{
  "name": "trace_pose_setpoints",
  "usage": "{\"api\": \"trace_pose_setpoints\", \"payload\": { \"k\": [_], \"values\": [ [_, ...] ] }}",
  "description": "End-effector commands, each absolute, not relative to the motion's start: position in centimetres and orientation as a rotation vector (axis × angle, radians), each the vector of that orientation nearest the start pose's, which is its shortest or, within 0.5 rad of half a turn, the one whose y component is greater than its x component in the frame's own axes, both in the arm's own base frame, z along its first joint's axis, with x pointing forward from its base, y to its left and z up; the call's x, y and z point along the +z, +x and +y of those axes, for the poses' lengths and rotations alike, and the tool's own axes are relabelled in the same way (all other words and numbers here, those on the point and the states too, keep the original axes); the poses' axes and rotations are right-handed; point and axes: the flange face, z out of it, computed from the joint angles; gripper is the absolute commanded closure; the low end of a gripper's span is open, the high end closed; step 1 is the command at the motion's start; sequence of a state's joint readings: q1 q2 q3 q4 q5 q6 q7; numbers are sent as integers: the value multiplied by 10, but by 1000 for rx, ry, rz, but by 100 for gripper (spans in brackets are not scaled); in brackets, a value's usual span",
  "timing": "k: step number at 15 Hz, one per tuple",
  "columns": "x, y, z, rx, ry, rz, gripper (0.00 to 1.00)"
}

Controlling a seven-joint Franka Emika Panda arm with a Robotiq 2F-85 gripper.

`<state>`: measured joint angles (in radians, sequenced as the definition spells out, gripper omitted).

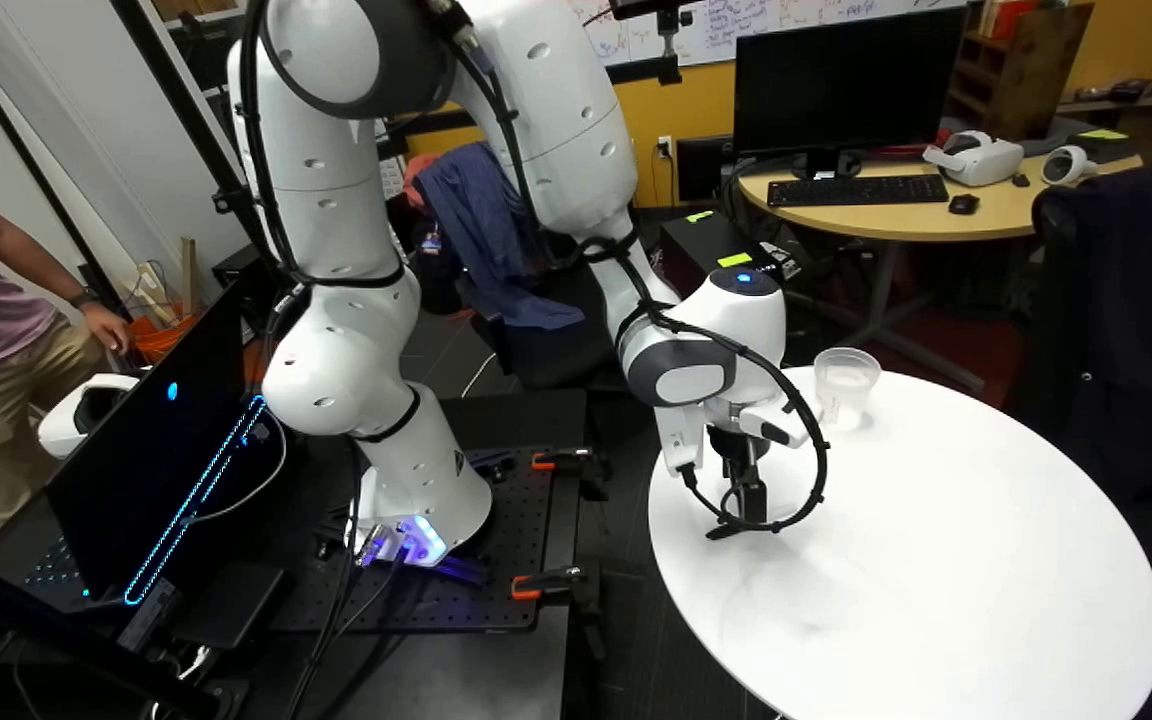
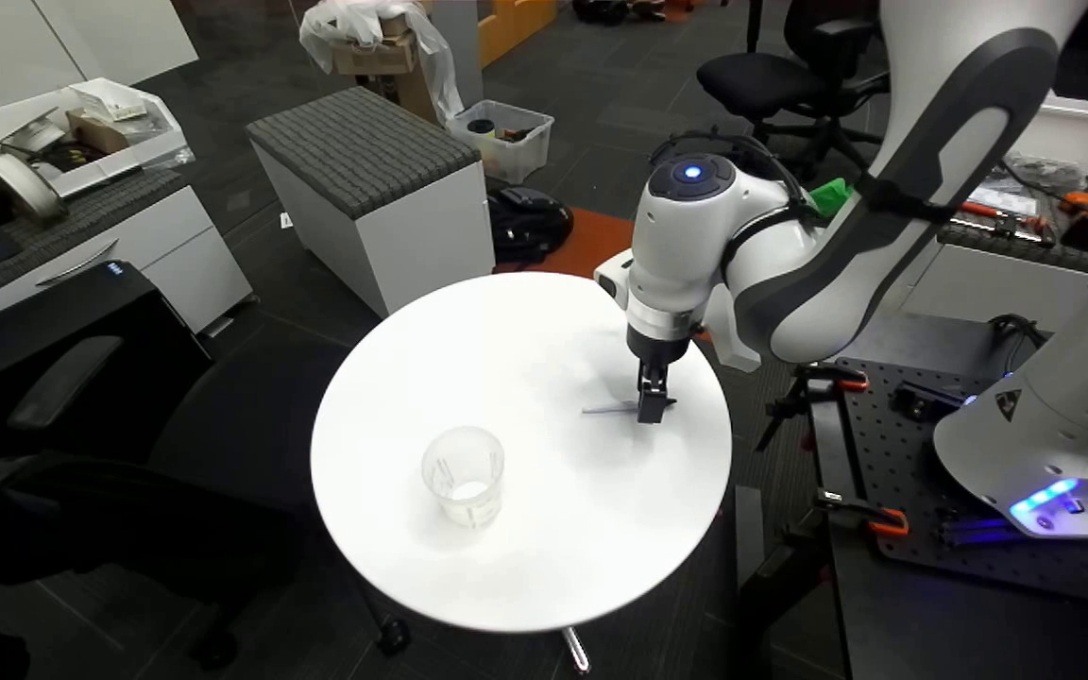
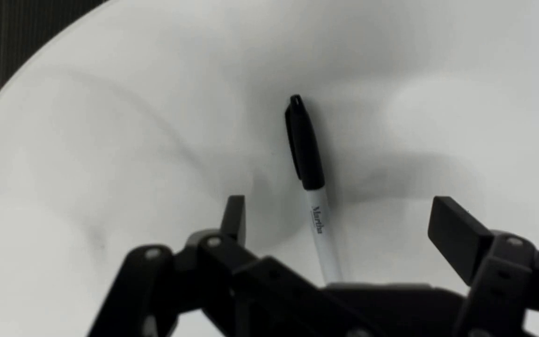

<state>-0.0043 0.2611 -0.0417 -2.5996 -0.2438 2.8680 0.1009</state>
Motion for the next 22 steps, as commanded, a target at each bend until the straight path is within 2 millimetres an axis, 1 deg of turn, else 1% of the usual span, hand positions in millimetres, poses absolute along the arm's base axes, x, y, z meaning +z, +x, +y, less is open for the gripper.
{"api": "trace_pose_setpoints", "payload": {
  "k": [1,5,9,16,17,18,20,21,22],
  "values": [
    [153,440,-10,-77,-3187,-223,0],
    [143,441,-9,-92,-3160,-285,0],
    [139,444,-11,-77,-3142,-320,0],
    [131,456,-19,-67,-3112,-342,0],
    [130,457,-20,-66,-3109,-340,7],
    [129,459,-21,-66,-3105,-347,26],
    [127,461,-22,-64,-3098,-344,41],
    [126,461,-22,-62,-3095,-348,51],
    [126,462,-22,-61,-3093,-346,57]
  ]
}}
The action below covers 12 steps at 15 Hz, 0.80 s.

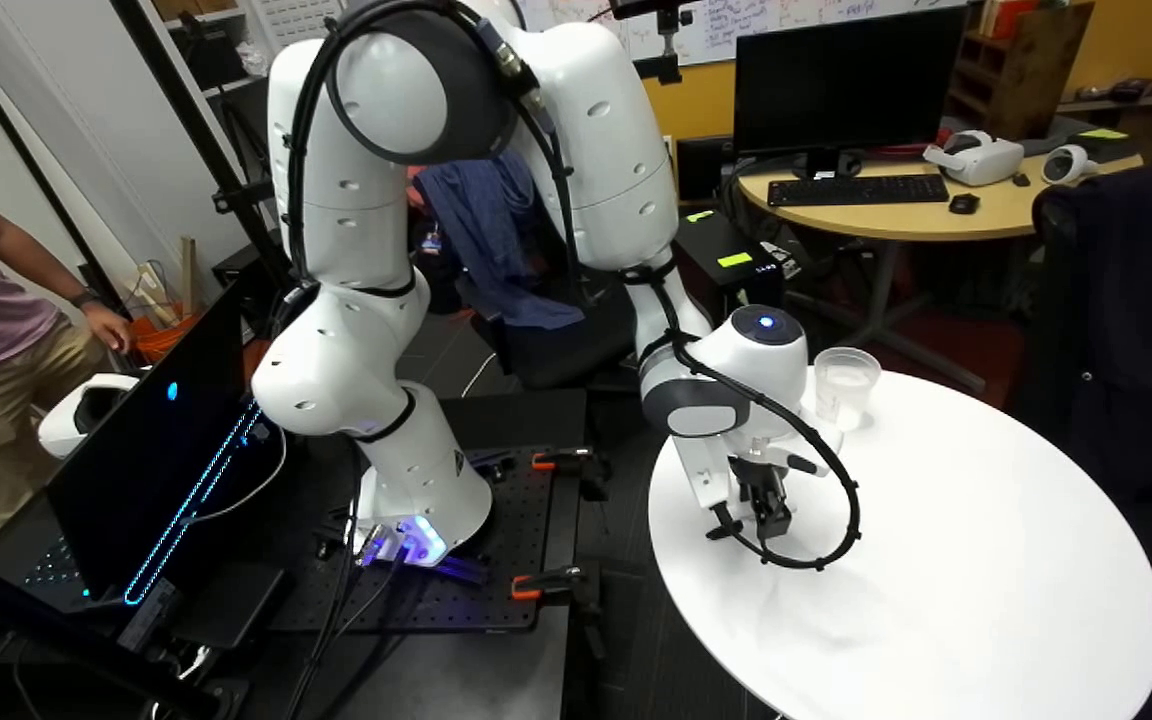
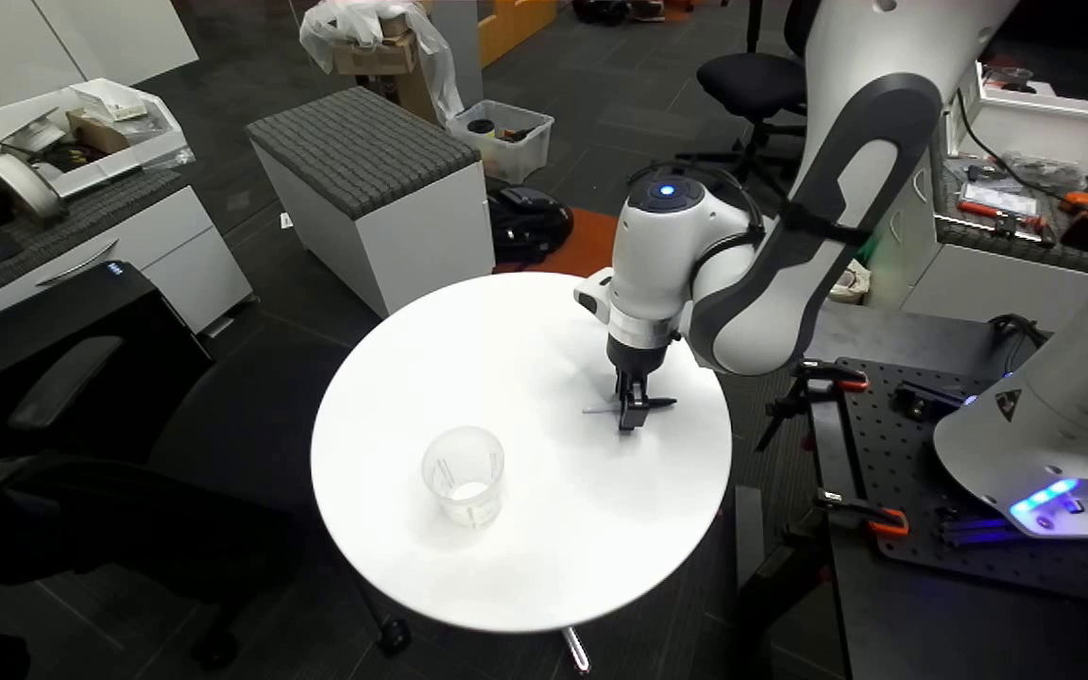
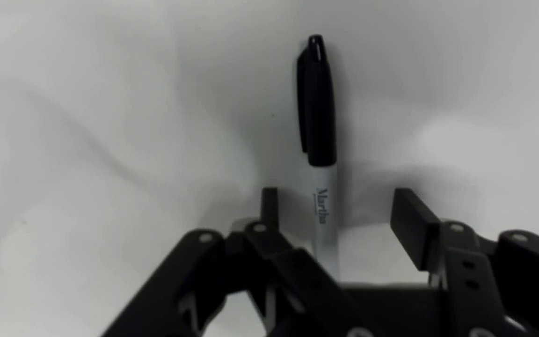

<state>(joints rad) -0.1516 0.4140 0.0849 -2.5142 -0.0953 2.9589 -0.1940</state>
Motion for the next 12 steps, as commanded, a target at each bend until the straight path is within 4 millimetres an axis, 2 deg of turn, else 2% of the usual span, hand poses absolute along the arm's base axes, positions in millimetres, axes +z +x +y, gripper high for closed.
{"api": "trace_pose_setpoints", "payload": {
  "k": [1,4,6,10,12],
  "values": [
    [125,462,-22,-61,-3091,-344,64],
    [126,465,-26,-70,-3094,-332,88],
    [127,466,-27,-74,-3095,-325,99],
    [131,465,-26,-73,-3098,-309,97],
    [141,464,-22,-51,-3098,-253,97]
  ]
}}
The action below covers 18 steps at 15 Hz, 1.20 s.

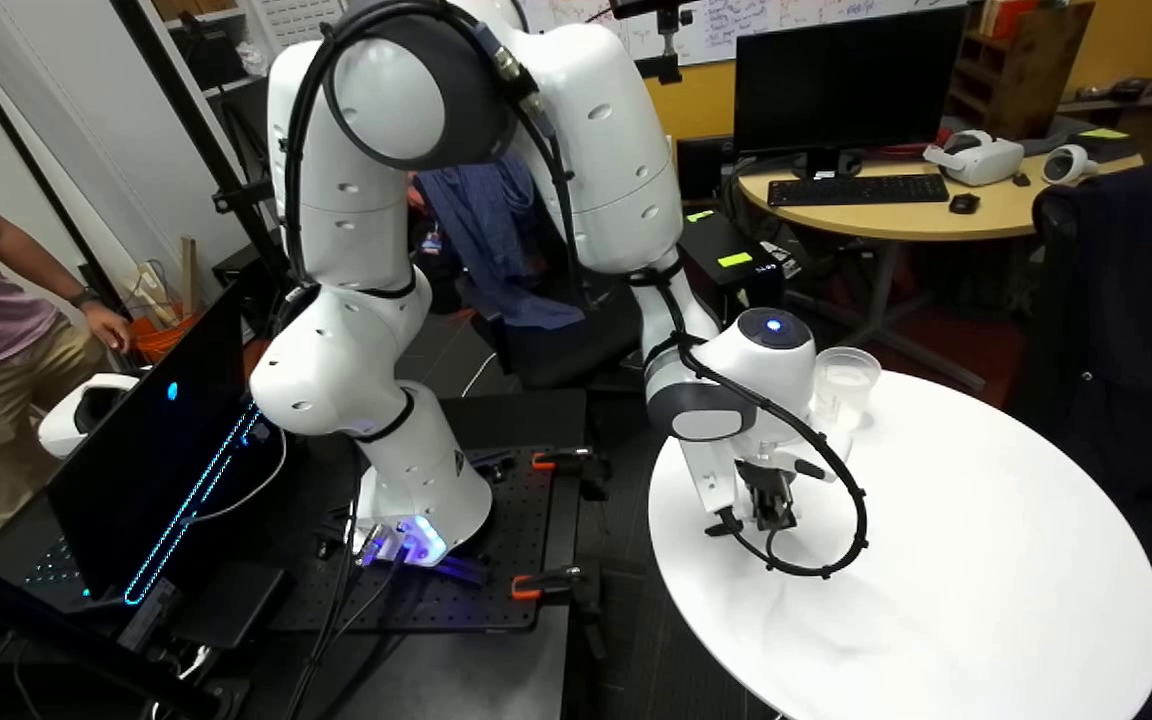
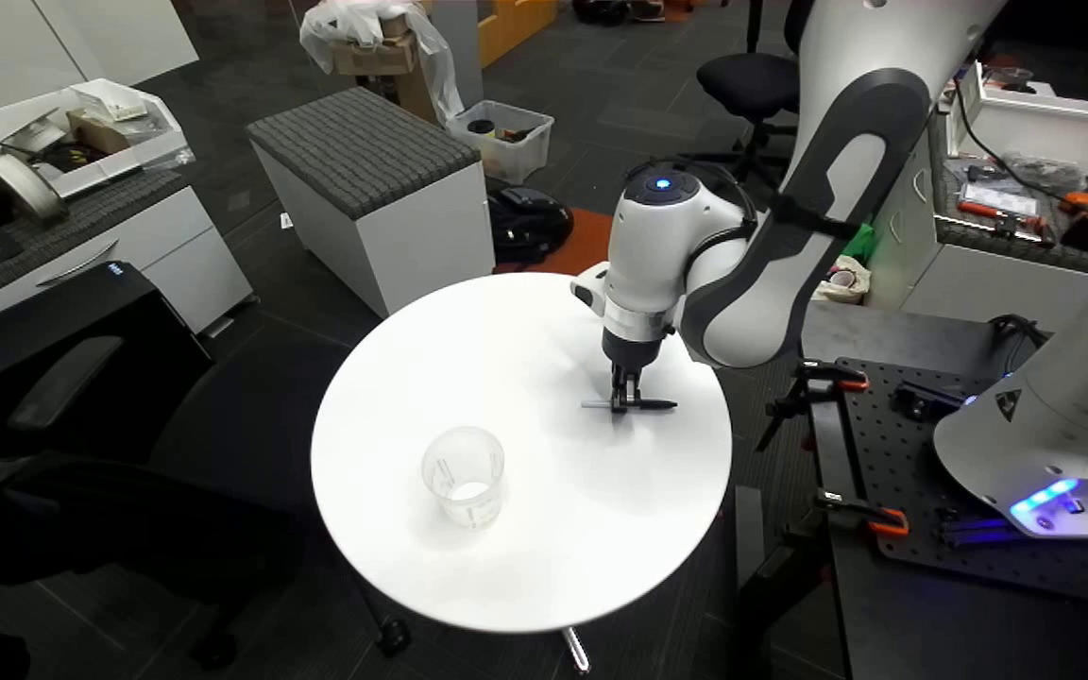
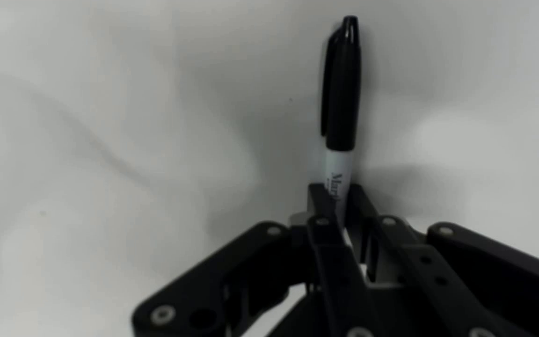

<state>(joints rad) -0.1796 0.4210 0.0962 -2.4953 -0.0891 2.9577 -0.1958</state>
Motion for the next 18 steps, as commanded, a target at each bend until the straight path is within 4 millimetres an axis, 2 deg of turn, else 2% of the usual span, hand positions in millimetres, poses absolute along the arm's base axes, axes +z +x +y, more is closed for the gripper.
{"api": "trace_pose_setpoints", "payload": {
  "k": [1,5,9,12,18],
  "values": [
    [147,463,-19,-44,-3095,-226,97],
    [176,462,-7,2,-3096,-141,97],
    [211,468,-1,-24,-3122,-99,97],
    [234,474,4,-49,-3129,32,97],
    [256,490,17,-58,-3204,275,97]
  ]
}}
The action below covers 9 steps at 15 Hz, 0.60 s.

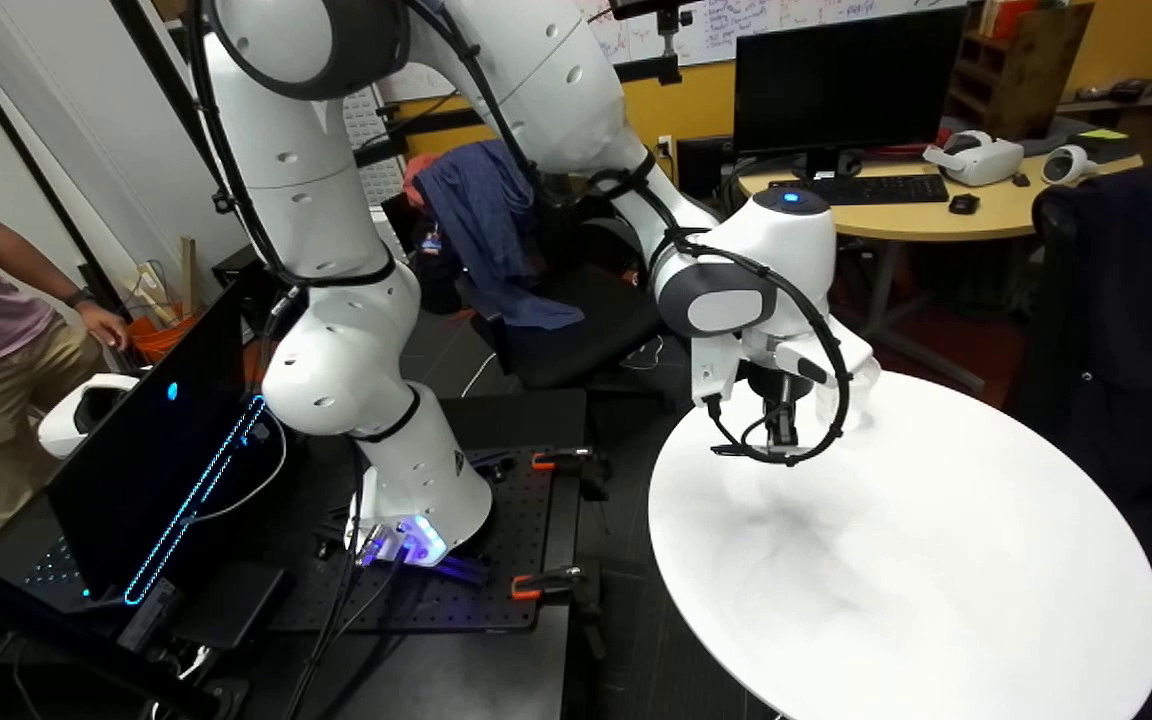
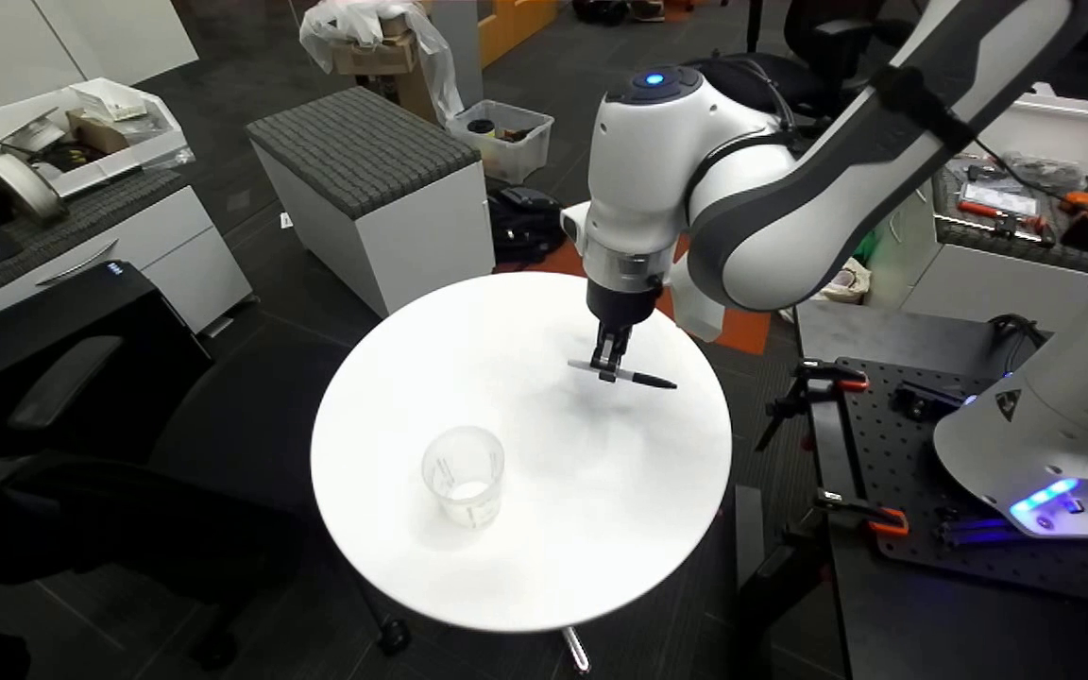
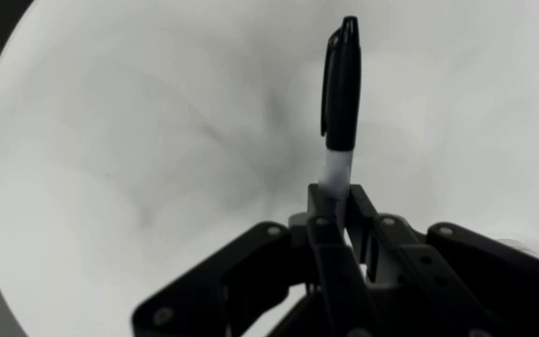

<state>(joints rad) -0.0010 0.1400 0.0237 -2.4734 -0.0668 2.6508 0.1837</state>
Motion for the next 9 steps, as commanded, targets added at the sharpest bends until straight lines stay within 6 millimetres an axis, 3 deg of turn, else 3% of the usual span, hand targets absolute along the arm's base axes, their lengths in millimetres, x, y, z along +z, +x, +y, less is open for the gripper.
{"api": "trace_pose_setpoints", "payload": {
  "k": [1,9],
  "values": [
    [258,493,18,-63,-3214,308,97],
    [286,524,34,-122,-3254,599,97]
  ]
}}
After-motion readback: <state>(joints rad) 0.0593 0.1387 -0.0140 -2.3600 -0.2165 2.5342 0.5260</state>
